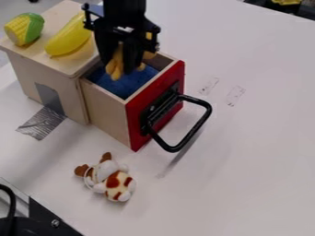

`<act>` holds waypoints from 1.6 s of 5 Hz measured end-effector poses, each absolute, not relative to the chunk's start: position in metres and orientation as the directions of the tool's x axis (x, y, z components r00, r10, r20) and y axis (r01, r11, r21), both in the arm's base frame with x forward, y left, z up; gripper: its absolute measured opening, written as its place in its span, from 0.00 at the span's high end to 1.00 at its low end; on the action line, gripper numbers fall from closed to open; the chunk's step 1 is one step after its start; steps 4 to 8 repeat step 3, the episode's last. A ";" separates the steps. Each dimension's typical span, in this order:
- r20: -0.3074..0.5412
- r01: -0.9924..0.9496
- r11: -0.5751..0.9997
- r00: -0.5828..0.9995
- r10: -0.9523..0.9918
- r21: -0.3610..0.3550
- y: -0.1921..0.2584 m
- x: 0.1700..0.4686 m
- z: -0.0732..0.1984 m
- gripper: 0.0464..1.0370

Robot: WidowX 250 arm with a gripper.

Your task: Moved the toy in the draw

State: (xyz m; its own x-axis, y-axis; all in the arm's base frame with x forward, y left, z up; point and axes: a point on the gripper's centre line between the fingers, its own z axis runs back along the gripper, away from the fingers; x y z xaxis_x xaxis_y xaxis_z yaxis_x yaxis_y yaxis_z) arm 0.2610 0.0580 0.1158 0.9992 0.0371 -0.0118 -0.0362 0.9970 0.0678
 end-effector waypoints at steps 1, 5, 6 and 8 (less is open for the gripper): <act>0.036 -0.016 0.996 0.999 0.013 0.091 0.050 0.264 0.139 0.09; 0.096 -0.003 0.996 0.995 -0.006 0.093 0.035 0.258 0.169 0.04; 0.096 -0.003 0.996 0.995 -0.006 0.093 0.035 0.258 0.169 0.04; 0.096 -0.003 0.996 0.995 -0.006 0.093 0.035 0.258 0.169 0.04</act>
